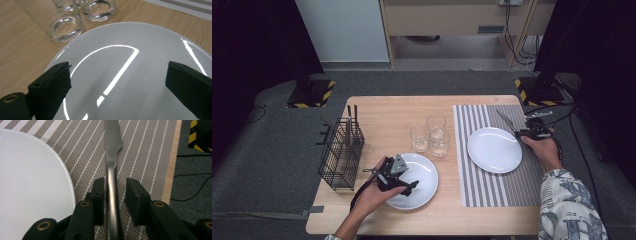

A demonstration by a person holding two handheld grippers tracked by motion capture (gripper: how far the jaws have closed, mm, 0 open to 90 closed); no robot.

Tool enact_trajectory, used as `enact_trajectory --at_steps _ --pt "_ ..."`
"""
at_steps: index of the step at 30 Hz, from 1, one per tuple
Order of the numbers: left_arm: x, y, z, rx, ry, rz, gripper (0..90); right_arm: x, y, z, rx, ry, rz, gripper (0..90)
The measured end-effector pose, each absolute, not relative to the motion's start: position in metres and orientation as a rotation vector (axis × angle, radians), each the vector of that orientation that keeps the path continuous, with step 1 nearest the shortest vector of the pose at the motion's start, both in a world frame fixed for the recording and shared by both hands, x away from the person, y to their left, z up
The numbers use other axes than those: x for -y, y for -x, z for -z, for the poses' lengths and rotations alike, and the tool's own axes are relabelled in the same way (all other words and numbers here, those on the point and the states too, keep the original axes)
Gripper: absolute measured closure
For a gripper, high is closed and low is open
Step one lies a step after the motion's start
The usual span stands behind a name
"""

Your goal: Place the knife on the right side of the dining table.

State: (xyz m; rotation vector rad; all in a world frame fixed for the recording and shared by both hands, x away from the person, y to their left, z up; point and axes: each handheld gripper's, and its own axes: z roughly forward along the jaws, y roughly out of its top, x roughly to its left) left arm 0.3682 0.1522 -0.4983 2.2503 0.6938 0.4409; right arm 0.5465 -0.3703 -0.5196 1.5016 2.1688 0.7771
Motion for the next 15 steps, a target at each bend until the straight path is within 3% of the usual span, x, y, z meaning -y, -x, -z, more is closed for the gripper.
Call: enact_trajectory --at_steps 12,15 --pt "-0.151 -0.368 0.499 -0.685 -2.258 -0.439 5.6 0.359 -0.558 0.521 -2.133 -1.501 -0.806 69.9" --pt "-0.152 -0.368 0.499 -0.685 -2.254 -0.433 5.6 0.357 -0.562 0.524 -2.12 -1.512 -0.819 73.8"
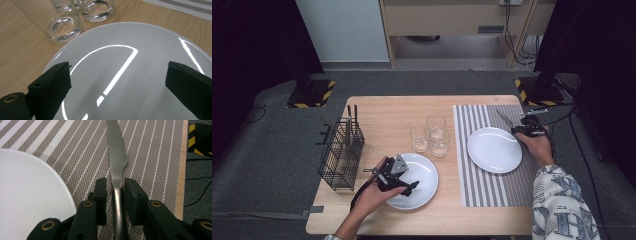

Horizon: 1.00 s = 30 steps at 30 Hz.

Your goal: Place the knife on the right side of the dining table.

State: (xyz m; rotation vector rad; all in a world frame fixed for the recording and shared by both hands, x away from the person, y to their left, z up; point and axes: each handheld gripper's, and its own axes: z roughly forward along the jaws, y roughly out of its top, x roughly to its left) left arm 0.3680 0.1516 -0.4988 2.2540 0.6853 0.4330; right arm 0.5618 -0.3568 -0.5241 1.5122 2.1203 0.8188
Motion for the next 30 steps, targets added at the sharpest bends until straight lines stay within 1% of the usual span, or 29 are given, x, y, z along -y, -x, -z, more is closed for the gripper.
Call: enact_trajectory --at_steps 2,10,12,15,16,18,20,25,30 --pt "-0.151 -0.368 0.499 -0.684 -2.257 -0.431 5.5 0.355 -0.563 0.523 -2.12 -1.51 -0.805 79.2" --pt "-0.15 -0.367 0.499 -0.673 -2.261 -0.424 5.6 0.347 -0.566 0.523 -2.17 -1.486 -0.857 78.9" --pt "-0.15 -0.367 0.499 -0.671 -2.262 -0.425 5.6 0.347 -0.565 0.522 -2.172 -1.484 -0.869 77.0" --pt "-0.151 -0.367 0.499 -0.675 -2.259 -0.428 5.6 0.351 -0.563 0.516 -2.116 -1.498 -0.886 69.9" --pt "-0.151 -0.367 0.499 -0.676 -2.258 -0.431 5.6 0.352 -0.562 0.514 -2.107 -1.504 -0.889 69.7" --pt "-0.152 -0.368 0.498 -0.679 -2.257 -0.437 5.6 0.355 -0.559 0.509 -2.104 -1.494 -0.892 69.4" --pt "-0.153 -0.368 0.498 -0.683 -2.256 -0.443 5.6 0.357 -0.553 0.506 -2.096 -1.493 -0.902 67.1" --pt "-0.153 -0.366 0.496 -0.683 -2.246 -0.463 5.5 0.364 -0.53 0.503 -2.073 -1.491 -0.891 64.9" --pt "-0.153 -0.365 0.494 -0.677 -2.249 -0.477 5.4 0.373 -0.509 0.503 -2.055 -1.499 -0.863 69.0"
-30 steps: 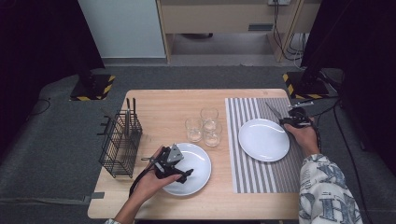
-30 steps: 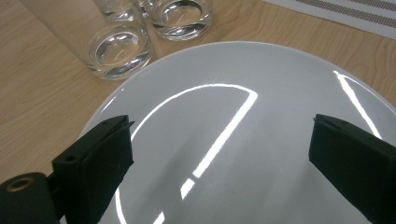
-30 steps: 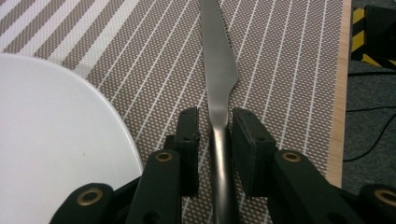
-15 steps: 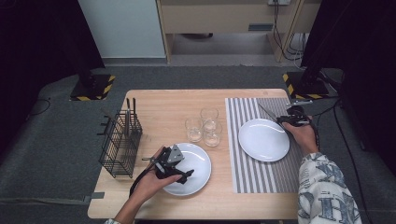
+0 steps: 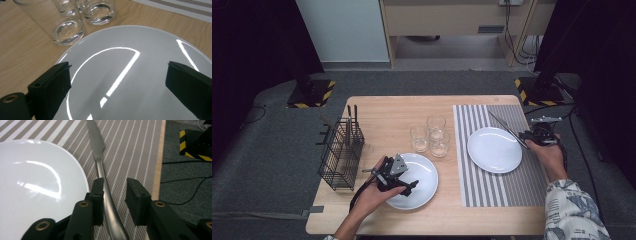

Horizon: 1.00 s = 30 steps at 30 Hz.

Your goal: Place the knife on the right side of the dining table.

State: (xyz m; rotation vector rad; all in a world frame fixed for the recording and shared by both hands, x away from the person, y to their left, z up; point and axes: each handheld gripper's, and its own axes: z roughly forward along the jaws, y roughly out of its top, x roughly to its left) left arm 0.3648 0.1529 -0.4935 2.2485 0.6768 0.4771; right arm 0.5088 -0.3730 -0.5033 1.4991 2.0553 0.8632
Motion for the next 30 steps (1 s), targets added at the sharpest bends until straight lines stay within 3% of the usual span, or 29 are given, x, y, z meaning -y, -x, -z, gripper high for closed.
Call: enact_trajectory --at_steps 5,16,25,30 --pt "-0.155 -0.365 0.492 -0.68 -2.25 -0.5 5.5 0.382 -0.49 0.503 -2.036 -1.513 -0.857 74.6" --pt "-0.163 -0.364 0.486 -0.692 -2.237 -0.523 5.5 0.389 -0.47 0.512 -2.028 -1.541 -0.829 73.2" --pt "-0.163 -0.364 0.484 -0.686 -2.233 -0.536 5.8 0.384 -0.474 0.521 -2.047 -1.557 -0.783 68.9" --pt "-0.163 -0.363 0.482 -0.684 -2.228 -0.542 6.1 0.382 -0.476 0.522 -2.053 -1.567 -0.767 71.0"
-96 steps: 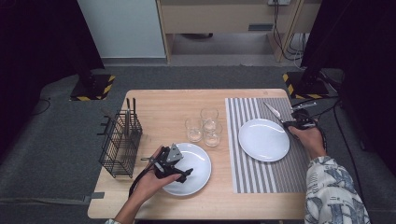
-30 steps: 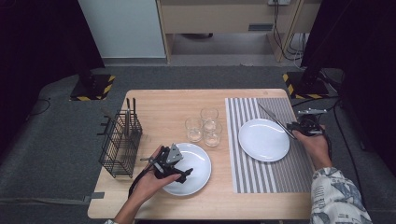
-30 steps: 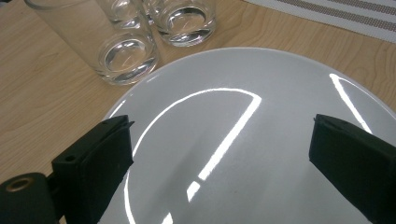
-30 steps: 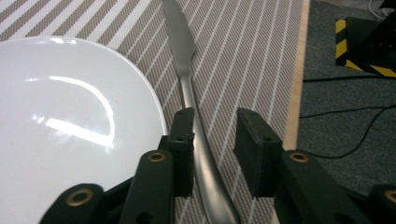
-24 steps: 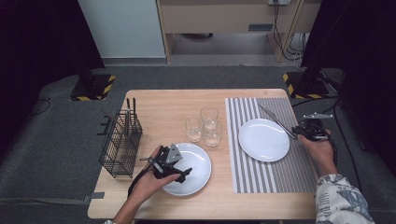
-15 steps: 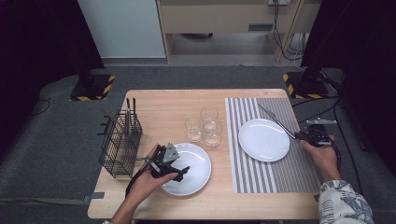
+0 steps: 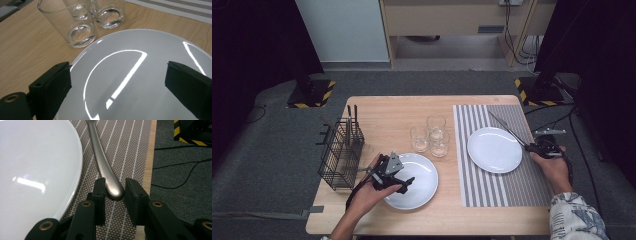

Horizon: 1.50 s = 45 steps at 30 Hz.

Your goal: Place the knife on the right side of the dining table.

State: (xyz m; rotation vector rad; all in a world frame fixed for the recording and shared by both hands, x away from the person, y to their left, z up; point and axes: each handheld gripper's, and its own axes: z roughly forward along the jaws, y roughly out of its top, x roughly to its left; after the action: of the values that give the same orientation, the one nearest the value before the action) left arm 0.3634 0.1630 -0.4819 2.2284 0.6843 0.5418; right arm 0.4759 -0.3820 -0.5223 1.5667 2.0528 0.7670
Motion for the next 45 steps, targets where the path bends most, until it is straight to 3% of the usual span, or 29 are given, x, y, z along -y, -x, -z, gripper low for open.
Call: enact_trajectory --at_steps 45 --pt "-0.167 -0.366 0.485 -0.705 -2.24 -0.537 6.2 0.387 -0.492 0.521 -2.049 -1.585 -0.762 71.0"
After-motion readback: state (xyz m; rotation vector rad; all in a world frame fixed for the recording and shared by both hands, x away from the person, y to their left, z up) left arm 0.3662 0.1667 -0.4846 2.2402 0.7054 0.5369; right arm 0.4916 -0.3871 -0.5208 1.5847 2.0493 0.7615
